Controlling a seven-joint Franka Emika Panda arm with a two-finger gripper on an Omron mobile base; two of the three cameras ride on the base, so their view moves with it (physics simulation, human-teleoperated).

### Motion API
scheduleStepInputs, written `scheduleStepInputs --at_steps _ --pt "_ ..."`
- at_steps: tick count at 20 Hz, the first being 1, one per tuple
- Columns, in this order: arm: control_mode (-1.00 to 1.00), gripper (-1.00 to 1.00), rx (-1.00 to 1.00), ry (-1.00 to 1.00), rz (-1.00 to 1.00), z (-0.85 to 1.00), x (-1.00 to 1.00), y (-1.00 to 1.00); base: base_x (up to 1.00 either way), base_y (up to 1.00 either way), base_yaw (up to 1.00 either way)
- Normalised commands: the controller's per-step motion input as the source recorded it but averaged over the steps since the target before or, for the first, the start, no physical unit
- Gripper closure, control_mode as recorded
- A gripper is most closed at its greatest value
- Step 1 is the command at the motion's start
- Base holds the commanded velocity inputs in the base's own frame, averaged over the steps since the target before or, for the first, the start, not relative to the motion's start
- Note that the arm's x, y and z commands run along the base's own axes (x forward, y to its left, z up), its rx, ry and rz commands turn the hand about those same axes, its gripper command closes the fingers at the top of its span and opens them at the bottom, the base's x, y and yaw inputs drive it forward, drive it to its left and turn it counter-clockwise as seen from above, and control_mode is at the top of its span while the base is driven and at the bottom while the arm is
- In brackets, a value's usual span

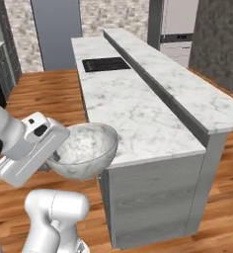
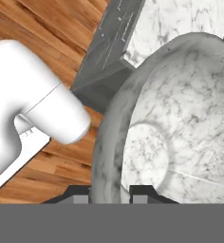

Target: Pick up the bowls from the cabinet and place each bowl in front of a stool on the dining counter.

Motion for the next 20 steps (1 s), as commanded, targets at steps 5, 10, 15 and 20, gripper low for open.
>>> scheduleStepInputs --at_steps 5,10,15,20 --pt "1.0 1.0 0.0 0.0 0.0 0.0 0.0 0.0 -0.16 -0.31 -0.44" --pt "1.0 1.0 0.0 0.0 0.0 0.0 0.0 0.0 0.12 -0.36 -0.5" --pt "1.0 1.0 0.0 0.0 0.0 0.0 0.0 0.0 0.06 -0.62 -0.54" --pt "1.0 1.0 0.0 0.0 0.0 0.0 0.0 0.0 0.43 -0.57 -0.47"
